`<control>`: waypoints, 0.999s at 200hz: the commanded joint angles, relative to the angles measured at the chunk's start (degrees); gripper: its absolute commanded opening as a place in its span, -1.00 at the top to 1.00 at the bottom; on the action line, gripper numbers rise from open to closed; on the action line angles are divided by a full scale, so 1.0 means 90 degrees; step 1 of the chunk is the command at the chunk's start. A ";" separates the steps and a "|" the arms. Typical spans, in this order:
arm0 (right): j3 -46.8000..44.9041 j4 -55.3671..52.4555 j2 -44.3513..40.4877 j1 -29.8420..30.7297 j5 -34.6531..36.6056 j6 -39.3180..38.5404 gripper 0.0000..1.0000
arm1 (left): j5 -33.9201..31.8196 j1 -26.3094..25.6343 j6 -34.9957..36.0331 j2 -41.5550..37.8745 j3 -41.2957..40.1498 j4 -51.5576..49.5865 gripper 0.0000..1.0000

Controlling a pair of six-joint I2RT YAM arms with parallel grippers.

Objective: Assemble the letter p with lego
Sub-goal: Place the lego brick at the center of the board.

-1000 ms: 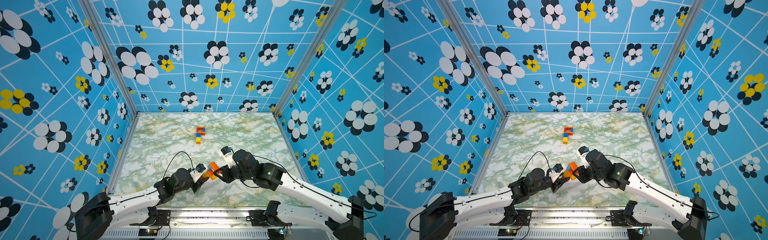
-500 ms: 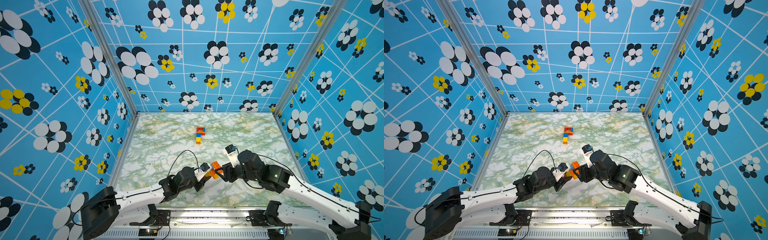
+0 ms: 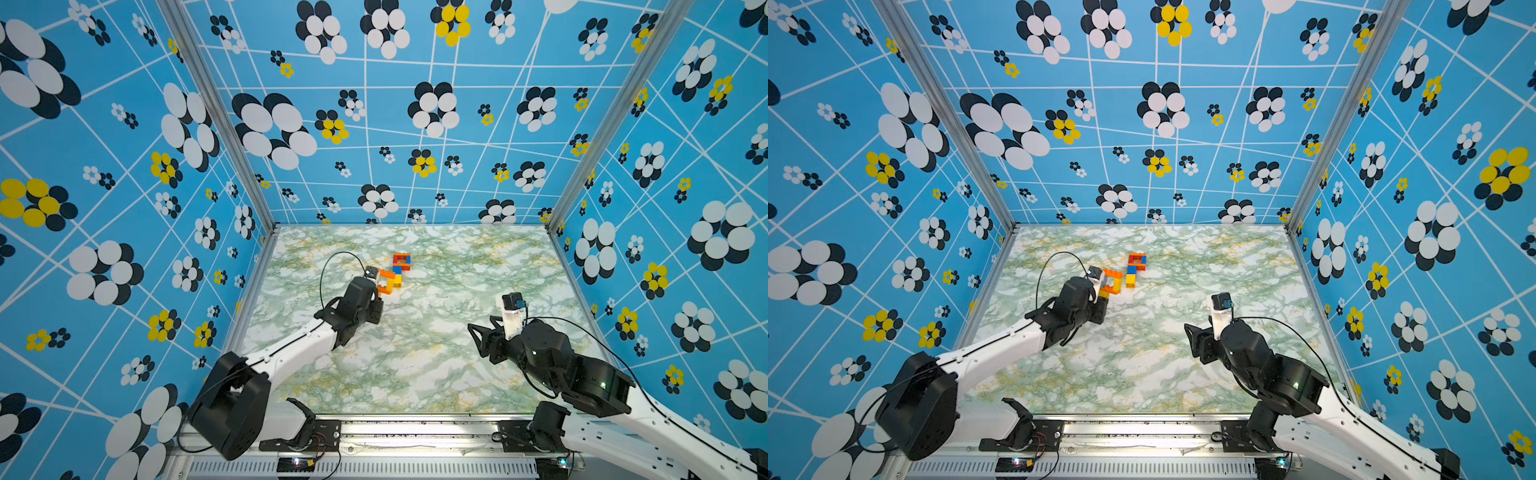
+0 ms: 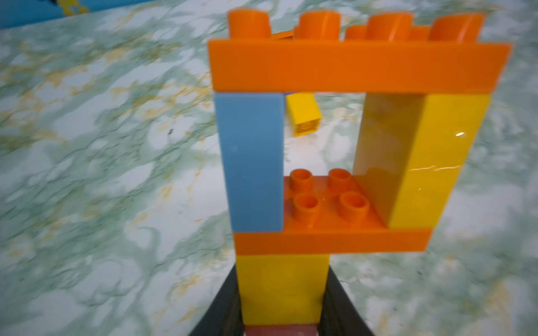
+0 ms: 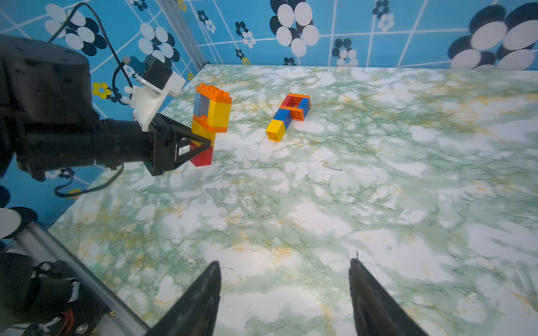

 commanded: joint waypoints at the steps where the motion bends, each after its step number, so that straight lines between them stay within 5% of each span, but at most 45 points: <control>1: -0.0285 -0.0299 -0.0322 -0.0028 0.0671 -0.0058 -0.41 | -0.0049 0.0509 -0.0348 0.0863 0.0776 -0.1117 0.44; 97: -0.1658 -0.0386 -0.2006 -0.0023 0.0550 0.0504 -0.41 | 0.1032 0.1400 -0.0515 0.4340 0.5173 -0.3857 0.48; 200: -0.2196 0.0063 -0.2160 -0.0027 0.0455 0.0353 -0.42 | 0.1109 0.1486 -0.0605 0.5454 0.6586 -0.4939 0.26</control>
